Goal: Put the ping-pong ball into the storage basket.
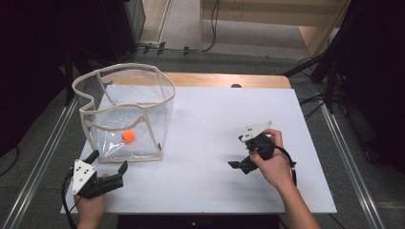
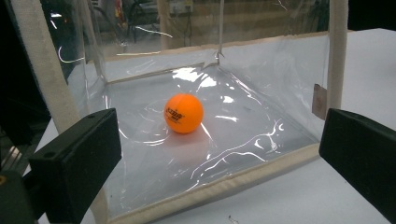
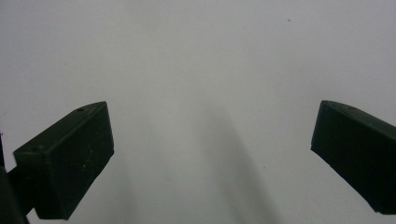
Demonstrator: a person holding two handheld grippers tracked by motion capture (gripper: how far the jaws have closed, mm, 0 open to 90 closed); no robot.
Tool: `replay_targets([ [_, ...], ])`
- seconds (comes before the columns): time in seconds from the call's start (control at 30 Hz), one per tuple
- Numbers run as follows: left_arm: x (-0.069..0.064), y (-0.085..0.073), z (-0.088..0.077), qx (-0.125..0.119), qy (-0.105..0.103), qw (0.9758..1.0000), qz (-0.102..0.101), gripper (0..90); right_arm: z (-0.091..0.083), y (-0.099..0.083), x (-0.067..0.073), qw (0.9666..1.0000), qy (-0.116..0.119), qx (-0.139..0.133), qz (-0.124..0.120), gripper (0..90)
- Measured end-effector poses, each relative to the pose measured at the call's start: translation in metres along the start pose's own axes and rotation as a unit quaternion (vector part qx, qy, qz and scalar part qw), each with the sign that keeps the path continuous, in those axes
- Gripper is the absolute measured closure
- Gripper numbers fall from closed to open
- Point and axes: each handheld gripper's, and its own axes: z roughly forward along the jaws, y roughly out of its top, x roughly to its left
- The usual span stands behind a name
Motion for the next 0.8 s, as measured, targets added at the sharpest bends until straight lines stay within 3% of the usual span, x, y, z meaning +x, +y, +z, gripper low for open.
replay_targets([
  [0.43, -0.001, 0.0, 0.0, 0.001, 0.003, 1.0, 0.001, 0.0, -0.013, -0.036, -0.005, 0.9992, -0.01, -0.03, 0.026, 0.0],
  [0.8, -0.001, 0.0, 0.0, 0.002, 0.004, 1.0, 0.002, 0.0, -0.03, -0.066, -0.009, 0.9966, -0.023, -0.065, 0.045, 0.0],
])
